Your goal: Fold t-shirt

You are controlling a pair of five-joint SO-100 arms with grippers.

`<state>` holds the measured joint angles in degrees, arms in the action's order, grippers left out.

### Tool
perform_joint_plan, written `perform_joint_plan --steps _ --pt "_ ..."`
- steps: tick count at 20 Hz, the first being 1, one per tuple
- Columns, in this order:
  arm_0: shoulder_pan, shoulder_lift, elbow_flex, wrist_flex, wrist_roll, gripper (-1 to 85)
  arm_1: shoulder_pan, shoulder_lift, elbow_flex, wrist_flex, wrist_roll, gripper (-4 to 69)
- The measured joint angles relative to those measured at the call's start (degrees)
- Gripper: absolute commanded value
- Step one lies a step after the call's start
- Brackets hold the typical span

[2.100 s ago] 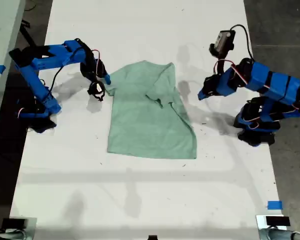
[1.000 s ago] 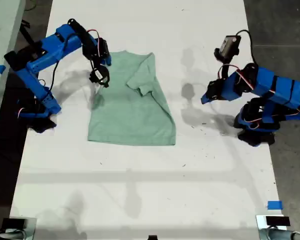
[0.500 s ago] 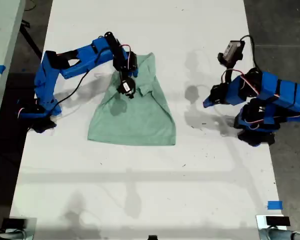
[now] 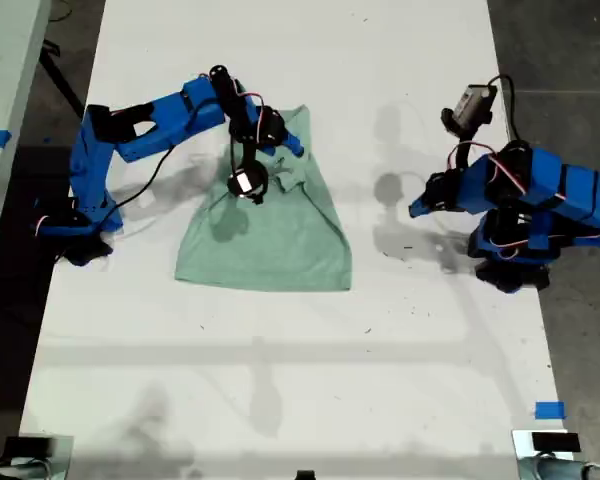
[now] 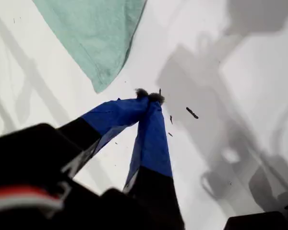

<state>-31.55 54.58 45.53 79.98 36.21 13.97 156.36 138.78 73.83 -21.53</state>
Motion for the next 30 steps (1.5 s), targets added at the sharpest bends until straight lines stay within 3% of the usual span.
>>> perform_joint_plan --steps 5,9,16,23,30 --pt "4.04 16.61 4.31 9.58 1.93 27.2 -3.08 -6.42 0.00 -4.75 -3.34 16.9" --pt "8.96 29.97 20.30 8.96 1.41 25.8 -6.06 -19.51 -4.31 -10.37 -8.61 22.2" --pt "17.93 54.23 55.55 -0.09 -6.50 24.5 -8.79 -38.67 -12.22 -18.72 -13.97 24.5" --pt "22.59 56.87 59.59 -1.93 -10.90 23.7 -10.28 -57.66 -20.48 -26.37 -16.35 24.9" --pt "22.68 57.13 60.47 -1.93 -11.25 23.2 -9.58 -60.47 -19.16 -33.05 -17.49 23.0"
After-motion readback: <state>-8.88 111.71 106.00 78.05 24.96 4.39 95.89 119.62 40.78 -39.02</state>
